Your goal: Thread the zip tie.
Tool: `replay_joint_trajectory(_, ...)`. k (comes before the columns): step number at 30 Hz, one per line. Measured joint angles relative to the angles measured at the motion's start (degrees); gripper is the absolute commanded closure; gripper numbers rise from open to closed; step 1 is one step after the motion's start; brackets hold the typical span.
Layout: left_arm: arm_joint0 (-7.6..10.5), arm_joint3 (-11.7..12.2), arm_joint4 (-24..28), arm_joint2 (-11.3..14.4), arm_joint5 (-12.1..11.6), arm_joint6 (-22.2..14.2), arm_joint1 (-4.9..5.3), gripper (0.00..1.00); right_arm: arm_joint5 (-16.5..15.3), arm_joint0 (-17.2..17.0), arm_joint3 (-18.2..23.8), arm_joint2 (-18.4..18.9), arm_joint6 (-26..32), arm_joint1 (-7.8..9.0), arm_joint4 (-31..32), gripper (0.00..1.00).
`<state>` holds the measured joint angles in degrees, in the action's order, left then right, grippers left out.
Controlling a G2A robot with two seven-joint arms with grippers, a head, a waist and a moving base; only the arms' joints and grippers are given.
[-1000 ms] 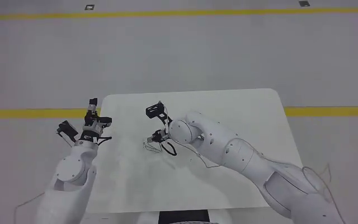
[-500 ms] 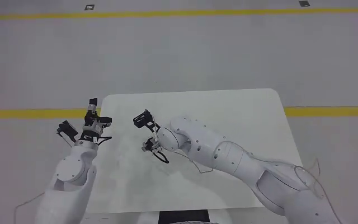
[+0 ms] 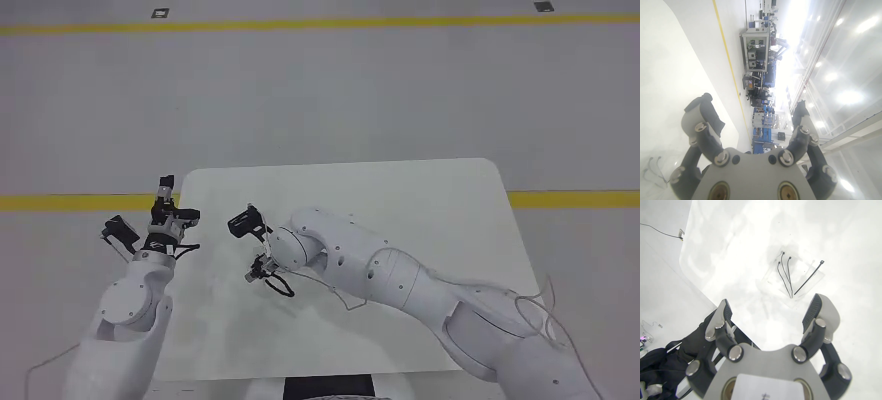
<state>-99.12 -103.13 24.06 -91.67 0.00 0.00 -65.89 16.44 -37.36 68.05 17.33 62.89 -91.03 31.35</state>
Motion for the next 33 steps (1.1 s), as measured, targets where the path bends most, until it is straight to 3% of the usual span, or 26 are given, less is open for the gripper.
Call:
replay_joint_trajectory(6,0.00,0.00,0.00,0.00,0.00,0.00,0.00,0.00,-1.04,-0.52,-0.67,0.05,0.83,-0.29,-0.12,0.00)
replay_joint_trajectory(13,0.00,0.00,0.00,0.00,0.00,0.00,0.00,0.00,3.14,-2.09,-2.97,2.34,-2.89,-2.07,-2.48,0.00)
replay_joint_trajectory(24,0.00,0.00,0.00,0.00,0.00,0.00,0.00,0.00,3.04,-3.54,-15.45,8.25,-5.85,-8.73,3.35,0.00)
replay_joint_trajectory(33,0.00,0.00,0.00,0.00,0.00,0.00,0.00,0.00,3.04,-3.52,-15.63,8.35,-6.01,-8.89,3.71,0.00)
